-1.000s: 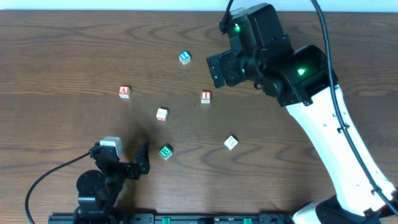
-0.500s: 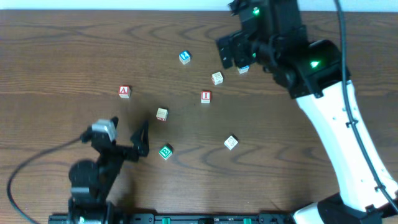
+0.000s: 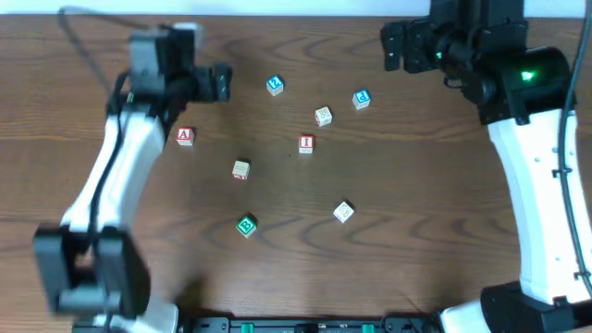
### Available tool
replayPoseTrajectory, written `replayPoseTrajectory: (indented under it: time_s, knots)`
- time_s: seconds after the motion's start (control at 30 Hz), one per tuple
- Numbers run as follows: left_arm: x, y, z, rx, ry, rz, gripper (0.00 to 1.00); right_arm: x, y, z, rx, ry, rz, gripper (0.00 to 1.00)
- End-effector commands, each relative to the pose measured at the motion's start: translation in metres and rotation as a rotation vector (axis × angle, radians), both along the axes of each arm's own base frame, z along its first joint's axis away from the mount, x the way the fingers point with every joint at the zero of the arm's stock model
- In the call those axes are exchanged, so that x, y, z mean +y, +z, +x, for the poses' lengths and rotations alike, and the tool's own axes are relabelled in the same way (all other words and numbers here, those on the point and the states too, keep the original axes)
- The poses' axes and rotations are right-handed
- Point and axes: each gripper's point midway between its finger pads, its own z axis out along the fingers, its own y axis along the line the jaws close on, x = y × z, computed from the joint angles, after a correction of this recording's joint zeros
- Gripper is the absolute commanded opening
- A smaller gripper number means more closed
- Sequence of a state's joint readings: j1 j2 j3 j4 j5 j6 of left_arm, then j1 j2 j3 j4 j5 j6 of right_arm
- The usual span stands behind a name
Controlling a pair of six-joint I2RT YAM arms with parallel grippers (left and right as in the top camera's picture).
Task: Spell out Ai2
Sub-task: 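Move the left gripper forward over the blue 2 block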
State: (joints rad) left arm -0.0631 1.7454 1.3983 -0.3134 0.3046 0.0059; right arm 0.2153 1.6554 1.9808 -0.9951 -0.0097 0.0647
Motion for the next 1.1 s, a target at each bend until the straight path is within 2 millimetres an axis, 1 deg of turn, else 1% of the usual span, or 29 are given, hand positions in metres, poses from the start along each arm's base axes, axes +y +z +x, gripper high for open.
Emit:
replayPoseTrajectory:
  time_s: [0.0, 0.03, 0.07, 0.13, 0.2, 0.3, 0.37, 0.47, 0.5, 0.57, 0.63, 0.67, 0.8, 0.9, 0.97, 1.07]
  knots:
    - [-0.028, 0.005, 0.038, -0.03, -0.088, 0.068, 0.95, -0.012, 0.007, -0.002, -0.008, -0.043, 0.036, 0.99]
    - [-0.039, -0.001, 0.049, -0.02, -0.1, 0.079, 0.95, -0.014, 0.007, -0.002, -0.007, -0.049, 0.036, 0.99]
    - [-0.048, -0.006, 0.056, -0.013, -0.111, 0.087, 0.95, -0.017, 0.006, -0.002, -0.004, -0.054, 0.035, 0.99]
    - [-0.073, -0.021, 0.069, 0.012, -0.145, 0.098, 0.95, -0.022, 0.005, -0.002, 0.002, -0.068, 0.032, 0.99]
    - [-0.097, -0.04, 0.073, 0.06, -0.157, 0.089, 0.95, -0.028, 0.005, -0.001, 0.004, -0.082, 0.031, 0.99]
    - [-0.133, -0.075, 0.072, 0.157, -0.088, 0.03, 0.95, -0.041, 0.005, 0.001, 0.002, -0.109, 0.028, 0.99]
    - [-0.143, -0.09, 0.069, 0.194, -0.005, 0.007, 0.95, -0.049, 0.005, 0.002, 0.002, -0.127, 0.028, 0.99]
    - [-0.145, -0.1, 0.067, 0.225, 0.197, -0.026, 0.95, -0.06, 0.004, 0.002, 0.002, -0.146, 0.023, 0.99]
    - [-0.142, -0.101, 0.067, 0.226, 0.269, -0.03, 0.95, -0.063, 0.004, 0.002, 0.004, -0.152, 0.022, 0.99]
    - [-0.128, -0.102, 0.063, 0.214, 0.467, -0.026, 0.95, -0.067, 0.003, 0.001, 0.011, -0.162, 0.021, 0.99]
    - [-0.123, -0.103, 0.06, 0.211, 0.545, -0.025, 0.95, -0.069, 0.001, 0.0, 0.02, -0.162, 0.016, 0.99]
    - [-0.121, -0.103, 0.059, 0.207, 0.561, -0.023, 0.95, -0.069, 0.0, 0.0, 0.022, -0.155, 0.008, 0.99]
    - [-0.128, -0.097, 0.066, 0.176, 0.549, -0.056, 0.96, -0.069, -0.002, -0.002, 0.033, -0.151, 0.001, 0.99]
    - [-0.127, -0.097, 0.067, 0.173, 0.552, -0.054, 0.95, -0.069, -0.005, -0.004, 0.046, -0.151, -0.001, 0.99]
    - [-0.128, -0.094, 0.071, 0.157, 0.552, -0.069, 0.95, -0.068, -0.005, -0.005, 0.049, -0.149, -0.001, 0.99]
    - [-0.135, -0.096, 0.068, 0.181, 0.528, -0.09, 0.95, -0.066, -0.005, -0.005, 0.05, -0.139, 0.008, 0.99]
